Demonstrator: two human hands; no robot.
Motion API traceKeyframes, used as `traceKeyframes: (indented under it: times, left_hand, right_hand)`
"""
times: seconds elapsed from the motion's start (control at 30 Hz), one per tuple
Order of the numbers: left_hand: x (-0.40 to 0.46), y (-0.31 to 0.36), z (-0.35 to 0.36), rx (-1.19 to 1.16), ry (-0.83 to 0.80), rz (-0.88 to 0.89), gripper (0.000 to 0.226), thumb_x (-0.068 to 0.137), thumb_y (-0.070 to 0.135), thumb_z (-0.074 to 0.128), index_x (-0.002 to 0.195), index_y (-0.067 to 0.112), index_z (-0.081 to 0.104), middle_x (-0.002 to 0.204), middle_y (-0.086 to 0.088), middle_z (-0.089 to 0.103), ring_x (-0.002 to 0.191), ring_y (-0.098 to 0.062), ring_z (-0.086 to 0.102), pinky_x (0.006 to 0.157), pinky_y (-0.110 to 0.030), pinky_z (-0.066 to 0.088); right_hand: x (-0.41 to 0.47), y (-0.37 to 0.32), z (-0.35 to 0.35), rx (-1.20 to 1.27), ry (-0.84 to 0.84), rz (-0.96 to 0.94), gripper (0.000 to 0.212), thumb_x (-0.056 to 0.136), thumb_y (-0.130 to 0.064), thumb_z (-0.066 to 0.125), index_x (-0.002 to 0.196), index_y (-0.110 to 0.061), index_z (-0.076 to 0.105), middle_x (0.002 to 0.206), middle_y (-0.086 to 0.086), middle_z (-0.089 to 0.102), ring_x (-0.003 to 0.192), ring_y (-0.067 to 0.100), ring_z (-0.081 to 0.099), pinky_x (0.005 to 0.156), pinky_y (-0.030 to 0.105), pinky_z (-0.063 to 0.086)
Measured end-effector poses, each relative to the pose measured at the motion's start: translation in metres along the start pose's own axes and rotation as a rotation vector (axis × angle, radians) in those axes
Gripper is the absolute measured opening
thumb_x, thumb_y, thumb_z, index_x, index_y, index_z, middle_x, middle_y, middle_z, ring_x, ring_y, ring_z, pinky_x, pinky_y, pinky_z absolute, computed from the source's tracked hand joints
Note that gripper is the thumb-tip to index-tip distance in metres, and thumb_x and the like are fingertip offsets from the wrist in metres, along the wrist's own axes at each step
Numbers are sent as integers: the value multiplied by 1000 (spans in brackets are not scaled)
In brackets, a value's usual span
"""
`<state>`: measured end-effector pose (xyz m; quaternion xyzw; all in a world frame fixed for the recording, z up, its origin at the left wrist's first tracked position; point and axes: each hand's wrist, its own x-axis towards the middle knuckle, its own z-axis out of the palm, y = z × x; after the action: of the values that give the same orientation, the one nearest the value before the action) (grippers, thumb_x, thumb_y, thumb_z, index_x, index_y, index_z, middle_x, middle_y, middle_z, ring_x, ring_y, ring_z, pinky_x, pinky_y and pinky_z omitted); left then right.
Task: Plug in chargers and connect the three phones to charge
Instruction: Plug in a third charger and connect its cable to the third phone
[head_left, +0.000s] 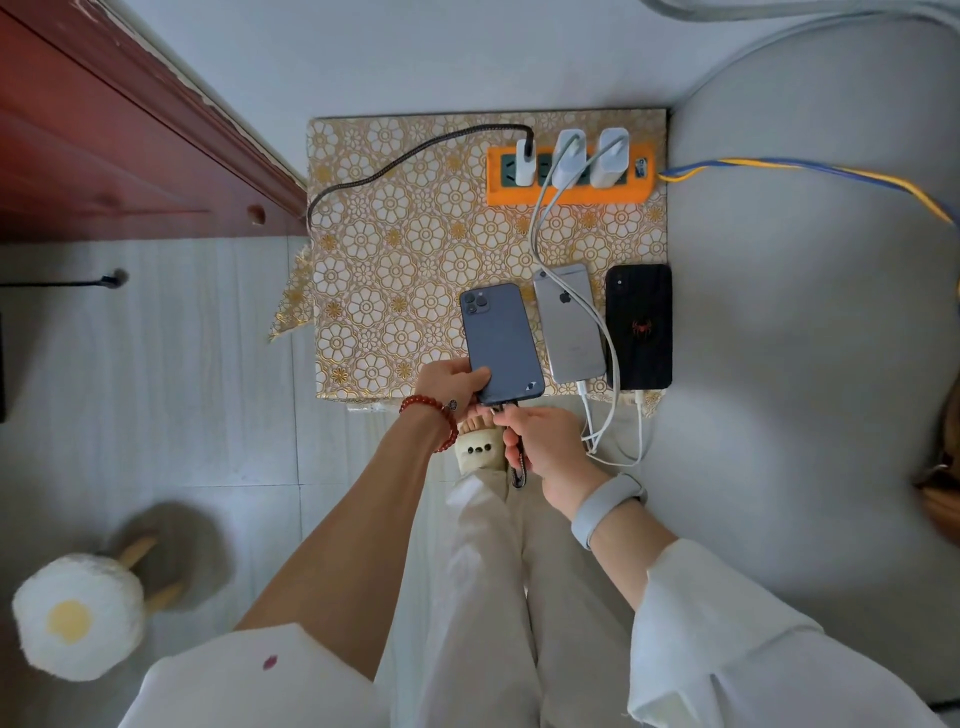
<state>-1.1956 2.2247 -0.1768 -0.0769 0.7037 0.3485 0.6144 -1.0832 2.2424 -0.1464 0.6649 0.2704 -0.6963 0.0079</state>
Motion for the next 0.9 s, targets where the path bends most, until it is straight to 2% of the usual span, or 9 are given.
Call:
traceKeyframes:
  times: [0.13,0.3,0.4,0.47,0.53,0.6,0.73,0.8,0.9]
  left_hand:
    - [8,-5,-1,89,28,26,26,86,2,53,111,-1,58,90,-13,61,59,-13,59,44,-15,51]
    - [20,-14,6,117,54,48,28,85,4,54,112,4,59,95,-12,64,66,-17,63,57,-23,57]
    - [25,-17,7,219,126,79,27,83,7,55,110,6,61,101,-15,66,86,-29,64,81,-42,56]
    - [25,-17,8,354,190,138,26,82,10,55,107,7,62,99,-13,67,94,-31,63,86,-44,53]
    - [24,-17,9,477,282,208,29,81,13,57,109,8,59,104,-12,67,97,-29,61,84,-34,49]
    - [23,-16,11,517,346,242,35,80,13,60,114,10,52,108,-12,65,97,-28,60,79,-30,44]
    - [23,-16,14,640,326,310,40,80,7,54,120,11,51,115,-17,58,99,-30,58,86,-36,48]
    - [21,-16,17,679,314,318,41,82,6,50,123,12,49,116,-17,54,101,-31,55,87,-36,47]
    - [21,-13,18,837,334,289,38,85,13,46,122,15,49,118,-16,48,109,-32,46,94,-44,43]
  right_hand:
    - [8,8,-1,-112,17,-34,21,86,-5,49,71,-2,63,50,5,50,38,12,45,37,16,37]
    - [19,14,-11,-386,69,-177,33,84,-12,50,52,-13,58,53,8,61,44,12,54,46,16,44]
    - [27,8,-21,-647,89,-282,29,86,-7,43,69,4,64,80,25,69,71,27,61,65,28,45]
    - [31,2,-29,-758,169,-365,29,89,-7,39,92,0,66,101,19,69,94,30,61,81,35,48]
    - [32,-4,-35,-830,234,-452,31,91,-7,36,111,-7,60,117,12,63,110,29,55,90,38,46]
    - [36,-9,-38,-917,171,-565,36,90,-4,37,123,-9,51,129,11,54,122,28,46,98,39,42]
    - [48,-14,-32,-1359,-64,-627,53,91,-8,38,141,-9,21,153,9,20,142,24,14,114,40,24]
    - [54,-11,-30,-1532,-84,-592,57,93,-14,34,144,-10,9,156,8,4,144,22,2,117,43,16]
    - [55,-7,-29,-1607,-75,-559,58,95,-17,30,145,-11,1,157,7,-8,144,21,-8,118,46,6]
